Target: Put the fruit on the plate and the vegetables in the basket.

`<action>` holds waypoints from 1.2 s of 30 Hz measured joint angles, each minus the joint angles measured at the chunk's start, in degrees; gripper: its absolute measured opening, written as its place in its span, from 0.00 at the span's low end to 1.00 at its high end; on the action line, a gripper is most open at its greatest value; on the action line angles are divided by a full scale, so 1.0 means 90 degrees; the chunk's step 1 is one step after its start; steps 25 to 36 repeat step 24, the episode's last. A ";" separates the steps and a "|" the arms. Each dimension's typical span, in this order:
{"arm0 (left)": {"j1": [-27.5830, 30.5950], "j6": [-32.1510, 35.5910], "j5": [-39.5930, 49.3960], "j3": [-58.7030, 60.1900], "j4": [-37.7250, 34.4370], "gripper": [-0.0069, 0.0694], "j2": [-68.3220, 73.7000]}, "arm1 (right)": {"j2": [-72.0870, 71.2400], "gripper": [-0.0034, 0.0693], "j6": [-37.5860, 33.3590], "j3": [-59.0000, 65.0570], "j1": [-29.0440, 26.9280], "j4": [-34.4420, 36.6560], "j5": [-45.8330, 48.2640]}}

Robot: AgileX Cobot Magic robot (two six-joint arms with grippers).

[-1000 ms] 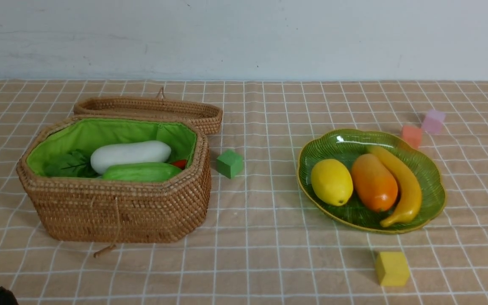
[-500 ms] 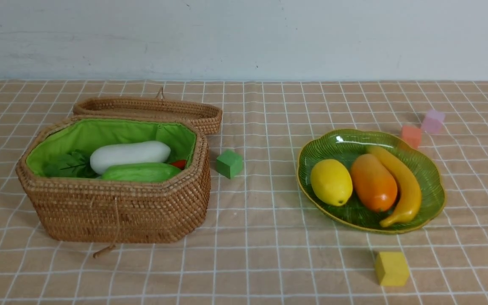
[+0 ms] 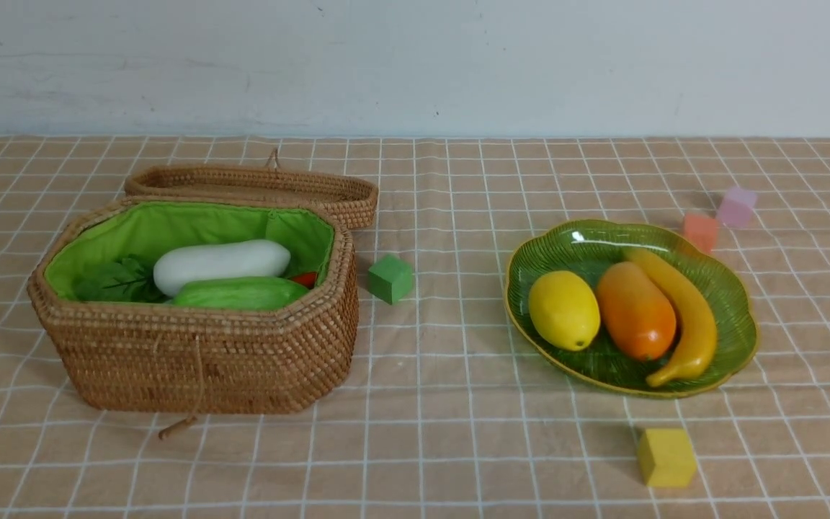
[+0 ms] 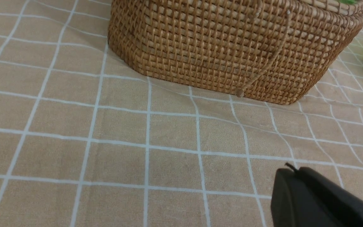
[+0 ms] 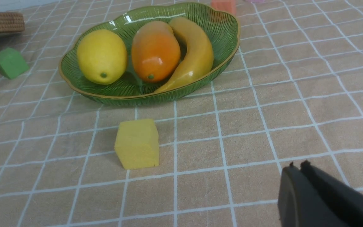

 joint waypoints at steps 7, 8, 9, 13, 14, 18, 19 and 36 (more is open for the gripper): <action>0.0000 0.0000 0.0000 0.0000 0.0007 0.07 0.0000 | 0.0000 0.10 0.0000 0.0000 0.0000 0.0000 0.0000; 0.0000 0.0000 0.0000 0.0000 0.0007 0.07 0.0000 | 0.0000 0.10 0.0000 0.0000 0.0000 0.0000 0.0000; 0.0000 0.0000 0.0000 0.0000 0.0007 0.07 0.0000 | 0.0000 0.10 0.0000 0.0000 0.0000 0.0000 0.0000; 0.0000 0.0000 0.0000 0.0000 0.0007 0.07 0.0000 | 0.0000 0.11 0.0000 0.0000 0.0000 0.0000 0.0000; 0.0000 0.0000 0.0000 0.0000 0.0007 0.07 0.0000 | 0.0000 0.11 0.0000 0.0000 0.0000 0.0000 0.0000; 0.0000 0.0000 0.0000 0.0000 0.0012 0.08 0.0000 | 0.0000 0.12 0.0000 0.0000 0.0000 0.0000 0.0000; 0.0000 0.0000 0.0000 0.0000 0.0012 0.08 0.0000 | 0.0000 0.12 0.0000 0.0000 0.0000 0.0000 0.0000; 0.0000 0.0000 0.0000 0.0000 0.0012 0.08 0.0000 | 0.0000 0.13 0.0000 0.0000 0.0000 0.0000 0.0000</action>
